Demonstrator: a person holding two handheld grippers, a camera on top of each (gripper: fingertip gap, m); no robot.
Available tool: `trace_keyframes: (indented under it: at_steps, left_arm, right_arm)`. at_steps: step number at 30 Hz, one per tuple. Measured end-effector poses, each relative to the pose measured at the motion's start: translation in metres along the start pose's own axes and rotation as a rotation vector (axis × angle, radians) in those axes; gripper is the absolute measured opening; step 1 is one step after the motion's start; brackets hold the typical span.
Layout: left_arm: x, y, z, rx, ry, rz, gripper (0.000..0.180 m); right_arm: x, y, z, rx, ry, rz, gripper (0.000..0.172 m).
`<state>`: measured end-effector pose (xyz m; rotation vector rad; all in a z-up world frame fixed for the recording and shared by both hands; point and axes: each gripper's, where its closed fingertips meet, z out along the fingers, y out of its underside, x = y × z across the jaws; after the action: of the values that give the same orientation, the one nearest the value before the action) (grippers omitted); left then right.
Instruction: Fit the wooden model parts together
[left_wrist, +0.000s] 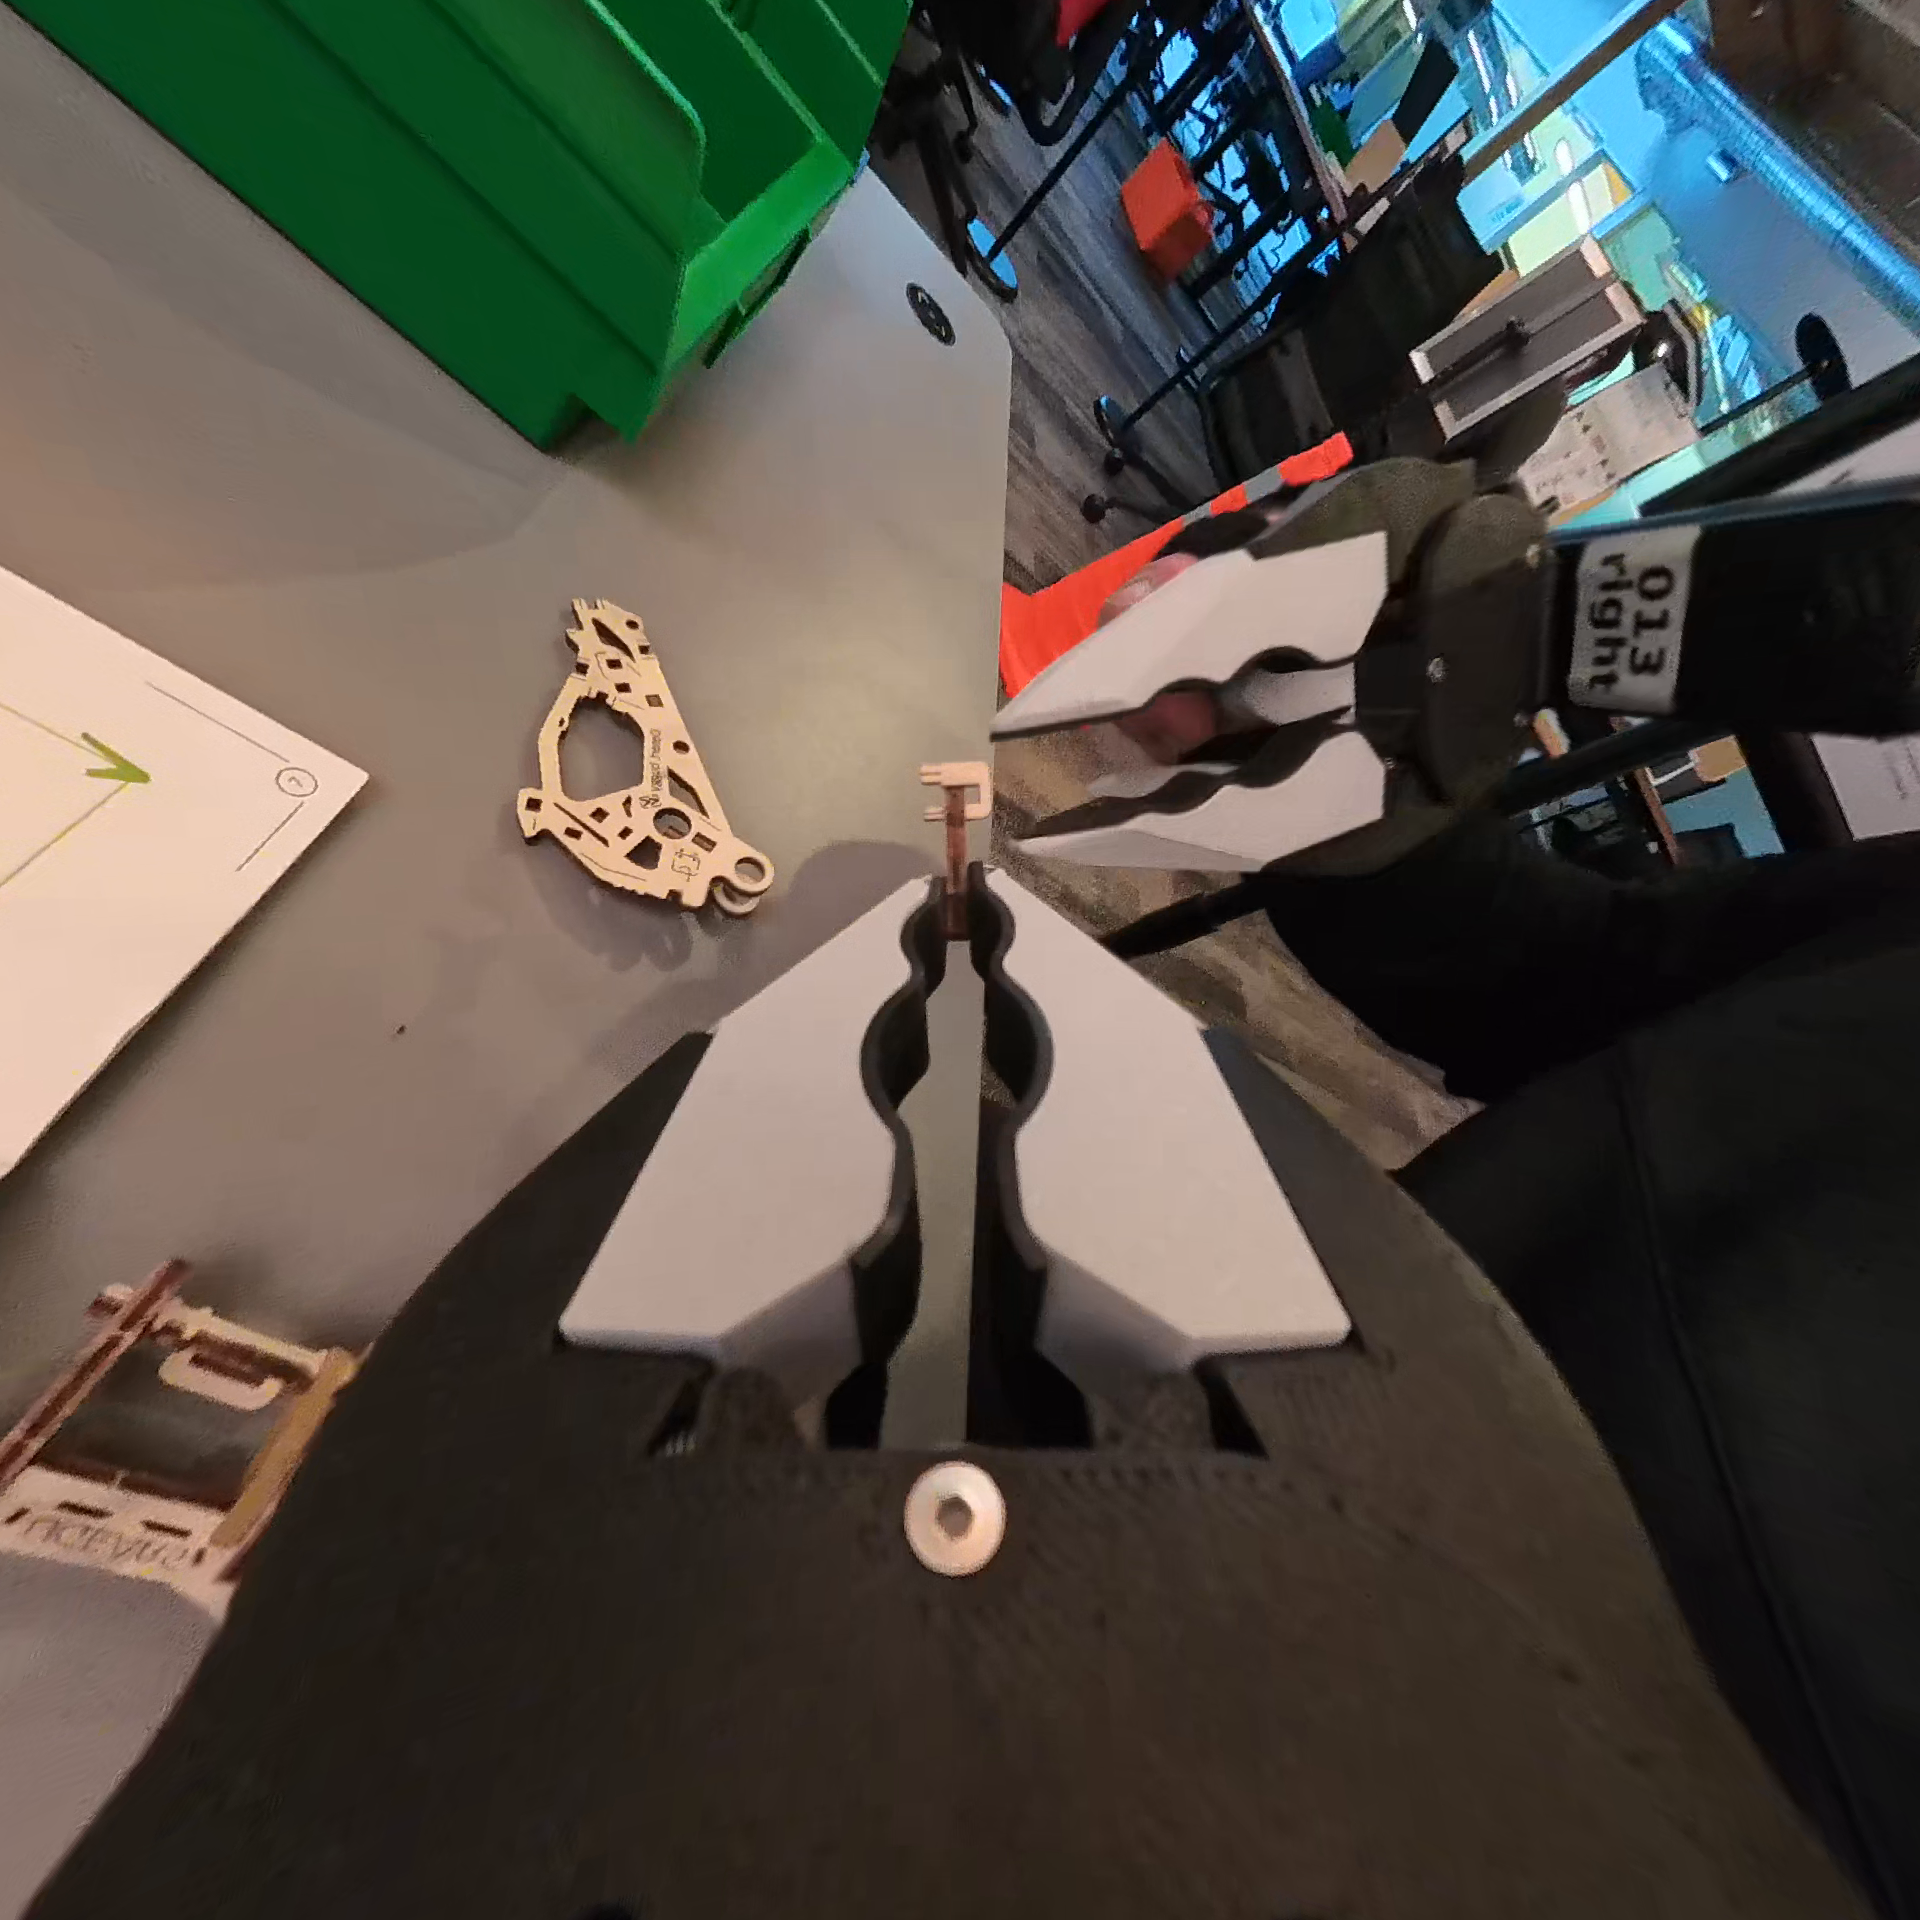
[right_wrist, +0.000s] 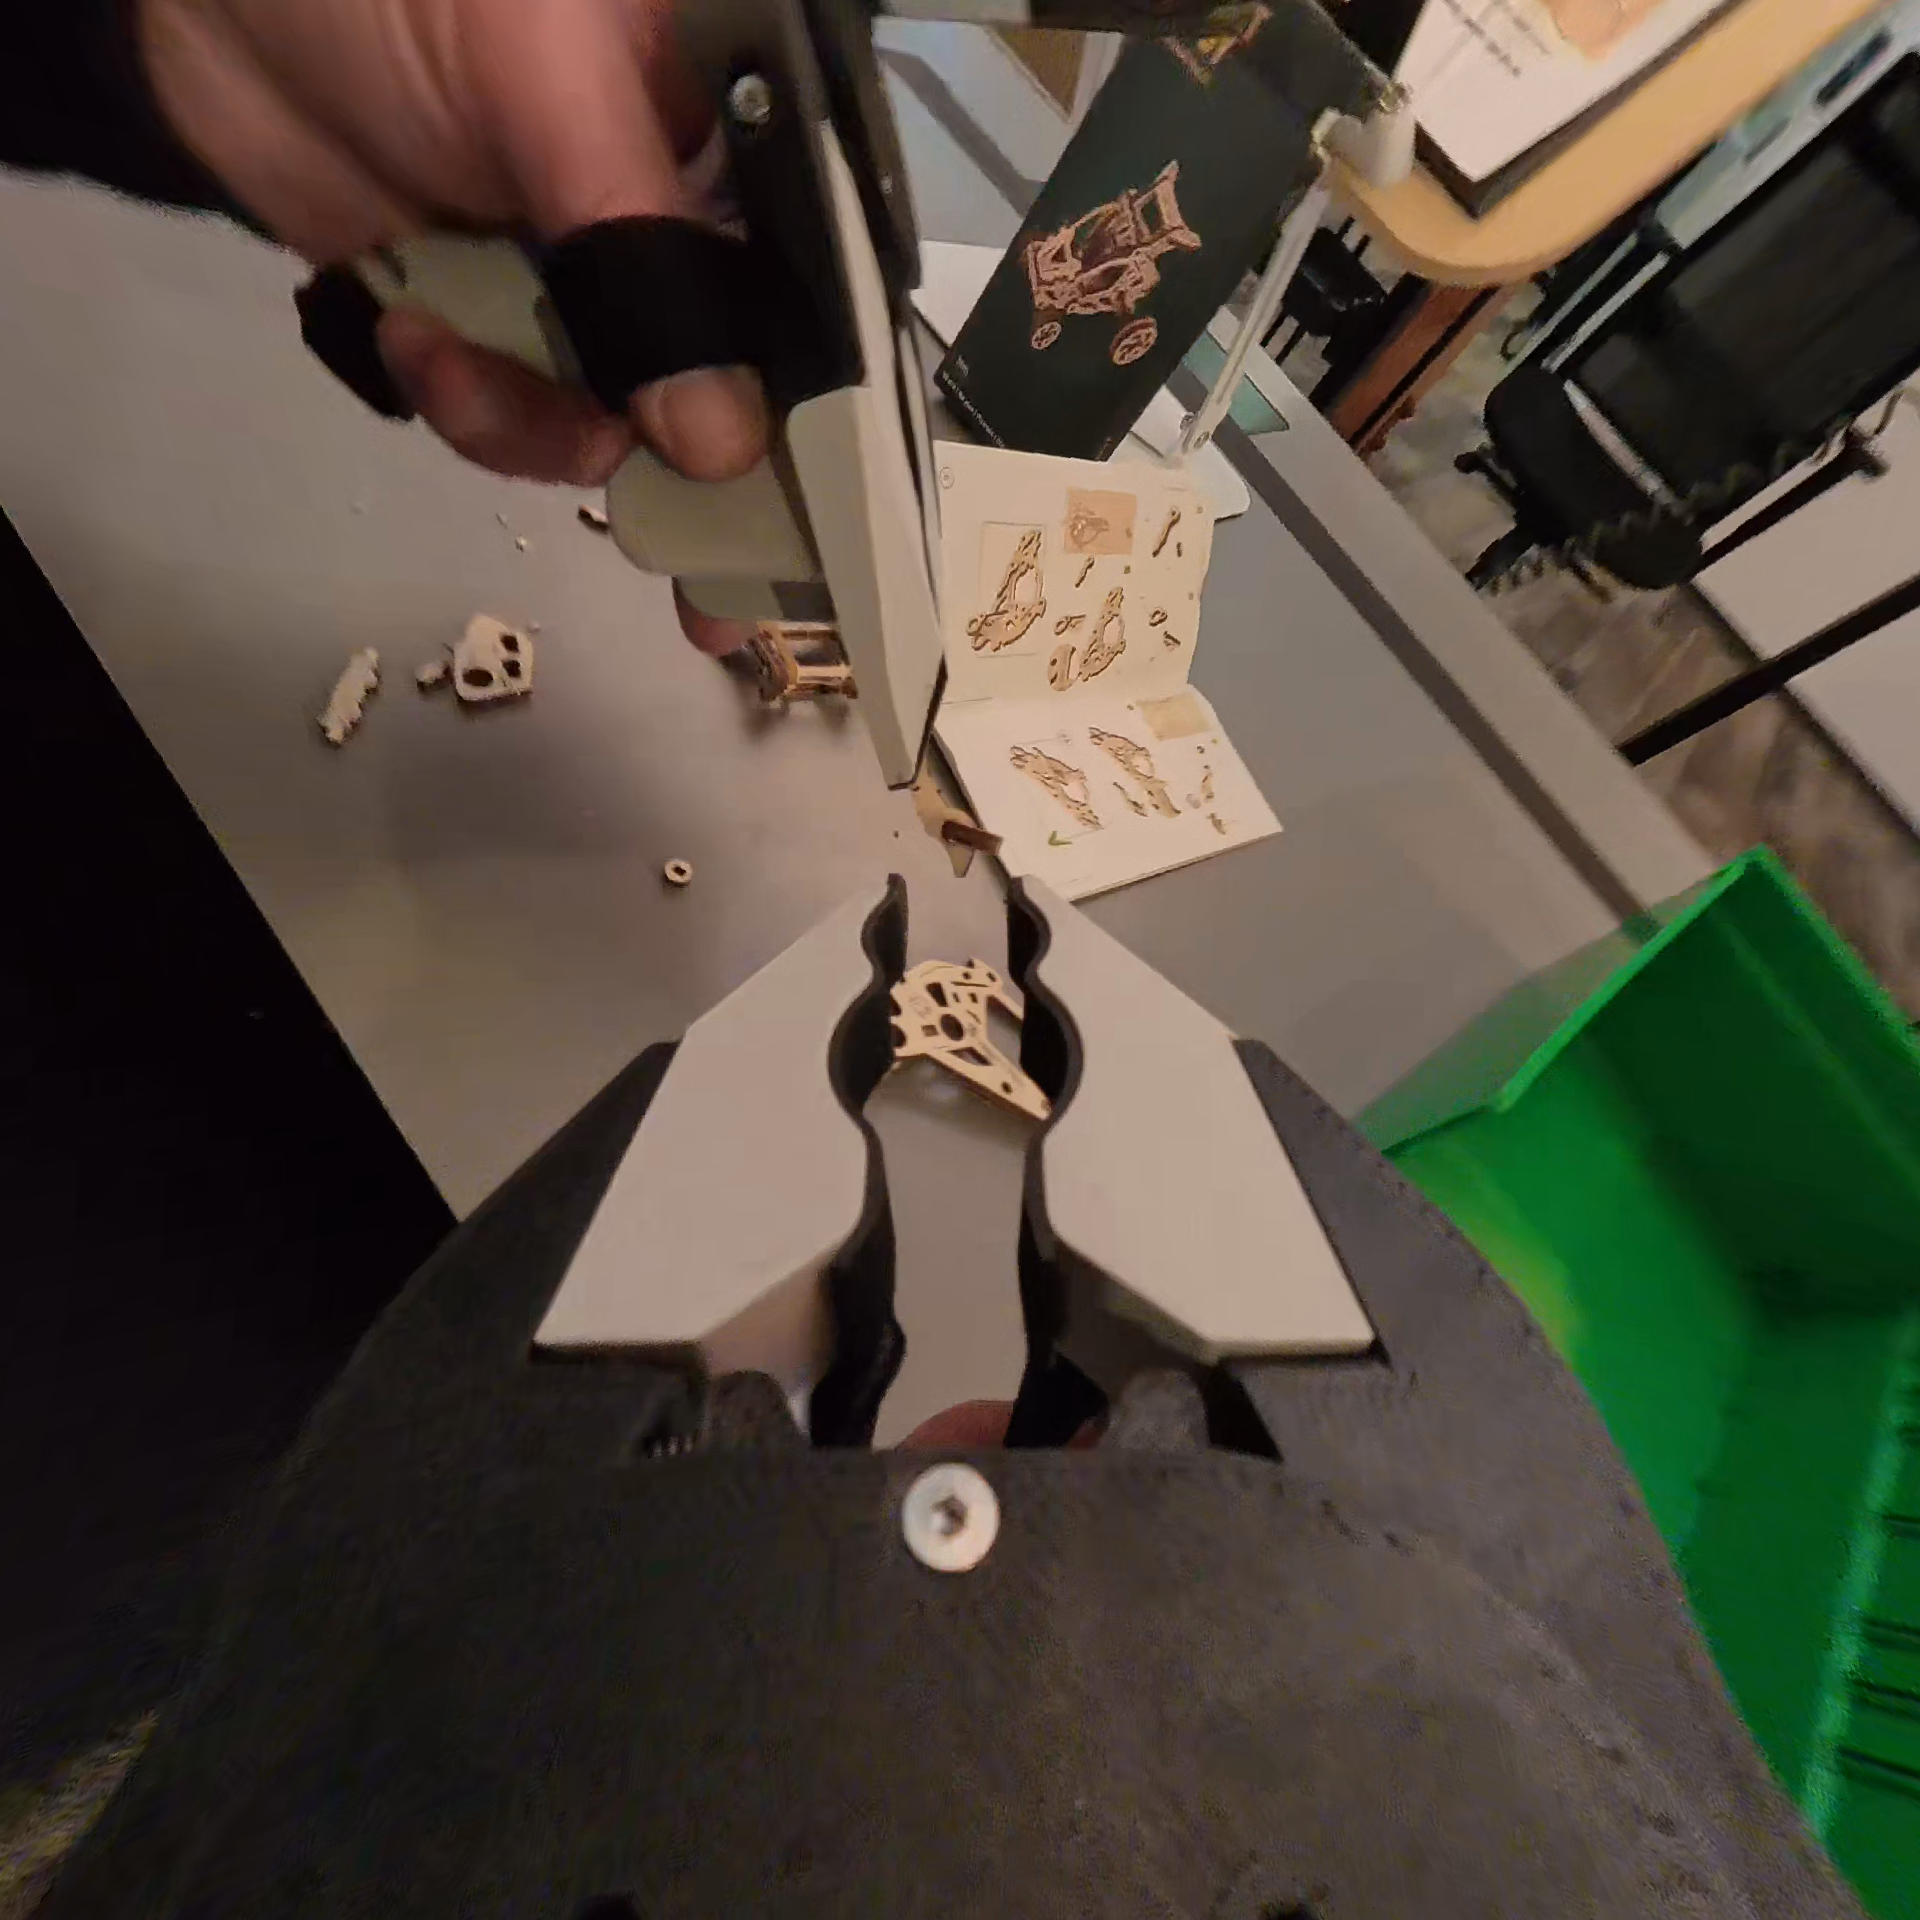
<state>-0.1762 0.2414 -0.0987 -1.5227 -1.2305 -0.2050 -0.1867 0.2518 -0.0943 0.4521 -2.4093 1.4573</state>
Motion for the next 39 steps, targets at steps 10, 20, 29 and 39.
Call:
trace_keyframes:
  at_steps: [10,20,29,39]
  left_arm:
    - [0.003,0.007,0.001,-0.101,-0.080,0.114,0.001]
    - [0.003,0.011,0.002,-0.130,-0.105,0.154,0.001]
    - [0.003,0.009,0.001,-0.135,-0.118,0.186,0.001]
    - [0.001,0.010,0.002,-0.103,-0.107,0.174,0.001]
  right_arm:
    - [-0.002,-0.004,0.006,-0.080,0.065,-0.354,0.011]
    - [-0.008,0.000,0.007,-0.105,0.037,-0.432,0.004]
    - [-0.010,0.002,0.007,-0.107,0.055,-0.436,0.003]
    - [-0.013,0.006,0.008,-0.109,0.051,-0.418,0.002]
